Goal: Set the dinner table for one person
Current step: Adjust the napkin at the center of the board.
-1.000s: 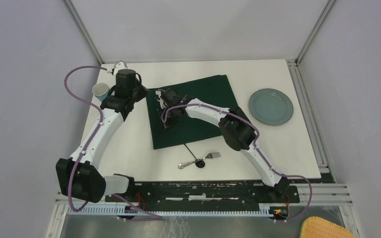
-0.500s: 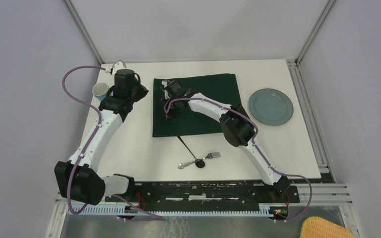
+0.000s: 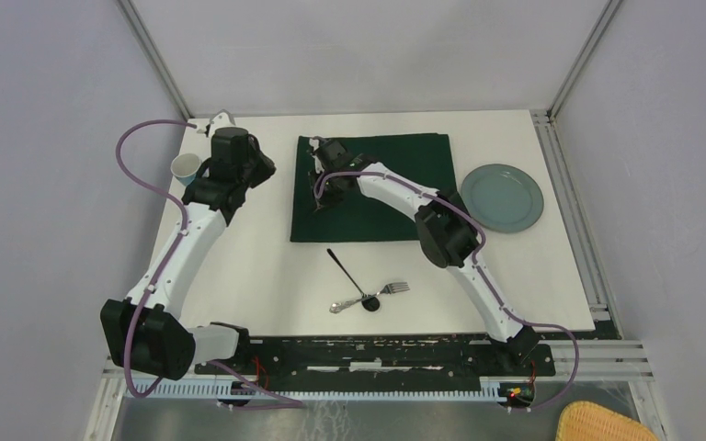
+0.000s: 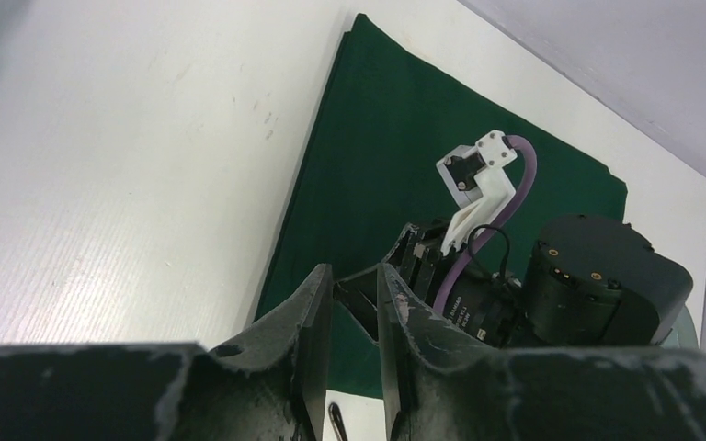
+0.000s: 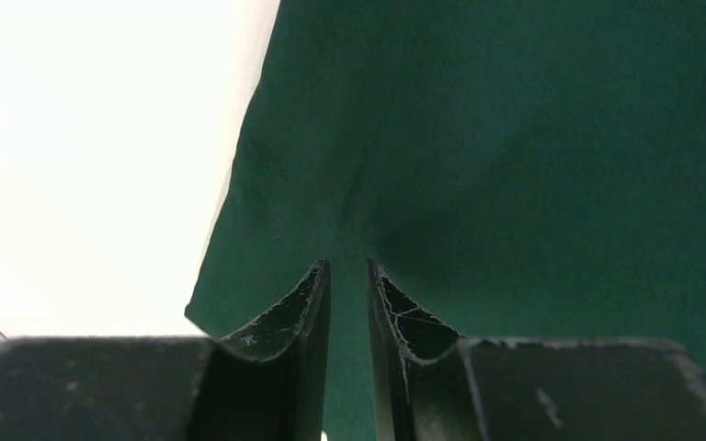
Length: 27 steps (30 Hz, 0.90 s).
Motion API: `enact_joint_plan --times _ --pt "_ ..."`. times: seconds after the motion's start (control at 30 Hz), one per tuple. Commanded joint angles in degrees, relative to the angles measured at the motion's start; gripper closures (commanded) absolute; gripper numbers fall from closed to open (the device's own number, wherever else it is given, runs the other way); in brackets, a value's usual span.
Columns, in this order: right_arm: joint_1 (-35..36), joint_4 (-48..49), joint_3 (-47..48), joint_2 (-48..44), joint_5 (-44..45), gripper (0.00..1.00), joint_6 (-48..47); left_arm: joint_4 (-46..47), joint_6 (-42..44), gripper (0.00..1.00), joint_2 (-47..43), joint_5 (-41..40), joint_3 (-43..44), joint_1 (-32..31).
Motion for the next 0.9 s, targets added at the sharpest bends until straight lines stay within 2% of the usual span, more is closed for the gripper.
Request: enact_joint_plan --times 0.0,0.07,0.17,0.23,0.3,0.43,0.57,0.87 --pt "0.1 -0.37 -3.06 -11.61 3.5 0.74 -1.56 2.59 1.78 0.68 -1.62 2.86 1.83 0.33" --pt "0.03 -0.75 -6.52 -16.12 6.37 0.74 -1.36 3.07 1.54 0.72 -1.52 3.96 1.23 0.23" --pt "-0.64 0.2 -14.19 -23.3 9.53 0.76 -0.22 3.48 1.42 0.83 -0.98 6.65 -0.02 0.19" --pt "-1.64 0.27 -19.36 -27.4 11.84 0.85 1.18 3.67 1.5 0.9 -0.1 9.05 -0.98 0.21" --pt "-2.87 0.56 -25.29 -30.58 13.41 1.0 2.57 3.43 1.6 0.98 1.62 11.19 -1.82 0.17" --pt "-4.71 -1.36 -31.43 -33.62 19.04 1.0 2.8 3.33 1.86 0.98 6.27 14.68 -3.15 -0.6" --pt "-6.77 -1.23 -35.63 -34.35 20.19 1.0 3.1 3.32 3.74 0.98 12.23 15.53 -2.23 -2.58" --pt "-9.85 -1.43 -38.28 -33.07 23.28 1.0 3.66 5.27 6.63 0.98 21.47 13.93 2.15 -6.4"
